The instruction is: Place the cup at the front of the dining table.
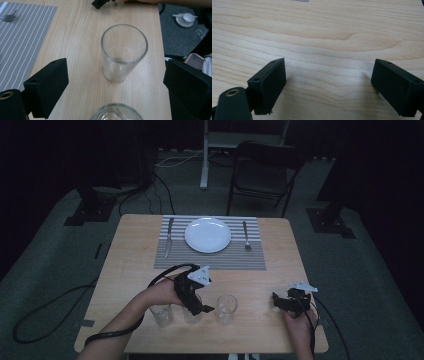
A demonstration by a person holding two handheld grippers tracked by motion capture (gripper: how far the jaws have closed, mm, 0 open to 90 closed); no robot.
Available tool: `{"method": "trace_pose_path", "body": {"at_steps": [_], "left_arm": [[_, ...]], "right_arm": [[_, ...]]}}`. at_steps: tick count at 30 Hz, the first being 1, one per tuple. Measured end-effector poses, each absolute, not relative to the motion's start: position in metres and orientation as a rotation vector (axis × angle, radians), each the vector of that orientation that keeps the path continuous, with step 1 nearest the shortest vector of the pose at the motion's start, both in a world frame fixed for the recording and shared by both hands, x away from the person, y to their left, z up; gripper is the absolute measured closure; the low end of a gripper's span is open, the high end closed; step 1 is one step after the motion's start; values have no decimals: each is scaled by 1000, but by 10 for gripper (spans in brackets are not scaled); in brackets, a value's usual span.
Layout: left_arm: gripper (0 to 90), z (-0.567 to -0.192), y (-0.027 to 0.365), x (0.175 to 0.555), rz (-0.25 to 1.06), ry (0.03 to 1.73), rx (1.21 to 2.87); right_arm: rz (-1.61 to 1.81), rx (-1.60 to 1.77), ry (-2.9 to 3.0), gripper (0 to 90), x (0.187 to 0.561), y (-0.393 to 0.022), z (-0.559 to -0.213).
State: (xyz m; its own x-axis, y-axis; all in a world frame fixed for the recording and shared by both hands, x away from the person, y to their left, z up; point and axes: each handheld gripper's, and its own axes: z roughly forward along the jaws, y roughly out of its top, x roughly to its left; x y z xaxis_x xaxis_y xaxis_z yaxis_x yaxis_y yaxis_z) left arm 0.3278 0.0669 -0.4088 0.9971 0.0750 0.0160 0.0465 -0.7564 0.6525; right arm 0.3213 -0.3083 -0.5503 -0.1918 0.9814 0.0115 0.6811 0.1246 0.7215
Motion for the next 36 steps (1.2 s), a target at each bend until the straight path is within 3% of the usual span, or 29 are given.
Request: {"method": "trace_pose_path", "body": {"at_steps": [28, 30, 36], "left_arm": [[66, -427, 5, 328, 9, 7, 2620], [140, -428, 3, 327, 14, -5, 2625], [196, -433, -3, 327, 33, -8, 2678]], "right_arm": [[836, 1601, 1934, 124, 321, -308, -550], [836, 1601, 1934, 124, 321, -308, -550], [837, 1601, 1934, 124, 321, -308, -550]]}}
